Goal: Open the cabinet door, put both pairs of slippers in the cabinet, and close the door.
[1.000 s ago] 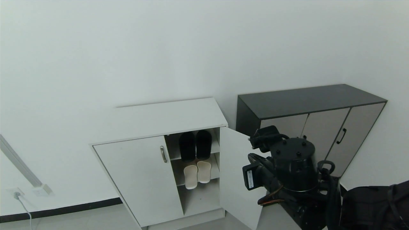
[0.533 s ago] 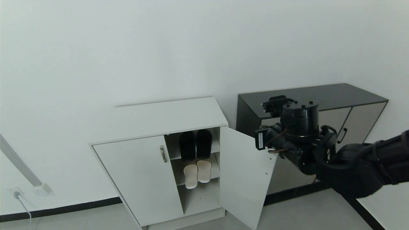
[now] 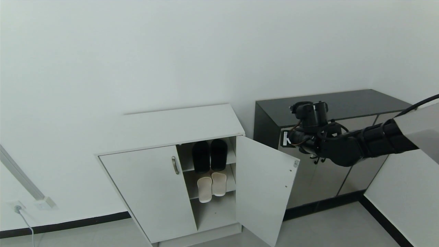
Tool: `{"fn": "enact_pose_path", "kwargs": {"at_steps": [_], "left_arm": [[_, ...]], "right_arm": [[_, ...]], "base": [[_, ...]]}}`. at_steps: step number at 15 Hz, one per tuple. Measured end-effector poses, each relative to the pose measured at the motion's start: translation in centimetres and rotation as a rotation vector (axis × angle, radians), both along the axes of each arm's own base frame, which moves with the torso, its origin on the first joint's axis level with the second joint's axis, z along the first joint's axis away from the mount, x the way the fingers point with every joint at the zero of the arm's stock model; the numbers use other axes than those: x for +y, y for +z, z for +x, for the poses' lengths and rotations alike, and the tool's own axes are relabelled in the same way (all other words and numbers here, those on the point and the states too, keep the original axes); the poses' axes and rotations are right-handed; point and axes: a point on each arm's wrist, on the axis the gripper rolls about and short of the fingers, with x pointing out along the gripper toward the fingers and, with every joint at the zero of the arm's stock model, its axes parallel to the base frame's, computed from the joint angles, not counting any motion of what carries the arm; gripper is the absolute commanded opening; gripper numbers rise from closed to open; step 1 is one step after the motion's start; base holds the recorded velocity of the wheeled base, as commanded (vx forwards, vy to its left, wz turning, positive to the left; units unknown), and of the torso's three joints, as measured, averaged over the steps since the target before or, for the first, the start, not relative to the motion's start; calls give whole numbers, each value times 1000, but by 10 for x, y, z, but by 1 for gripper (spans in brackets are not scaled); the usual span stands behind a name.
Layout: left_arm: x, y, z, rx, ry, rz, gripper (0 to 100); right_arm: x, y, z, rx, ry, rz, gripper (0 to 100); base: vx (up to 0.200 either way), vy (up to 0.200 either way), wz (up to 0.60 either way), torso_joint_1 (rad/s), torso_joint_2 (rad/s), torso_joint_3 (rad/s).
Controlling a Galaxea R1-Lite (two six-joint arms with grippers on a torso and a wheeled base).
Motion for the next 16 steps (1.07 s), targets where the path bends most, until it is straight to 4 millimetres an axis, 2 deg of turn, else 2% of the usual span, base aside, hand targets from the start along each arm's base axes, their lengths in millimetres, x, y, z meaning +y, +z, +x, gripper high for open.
{"fn": "enact_pose_path", "kwargs": {"at_steps": [4,7,16], "left_arm": [[0,0,0,0,0,0,0],[0,0,0,0,1,0,0],[0,0,0,0,0,0,0]], "right_arm": [[-4,-28,25,37,-20,-10,0],[-4,-43,36,53,-30,-16,0],[2,-64,52,63,-37,-24,0]], "base": [[0,0,0,0,0,0],[0,0,0,0,0,0],[0,0,0,0,0,0]]}}
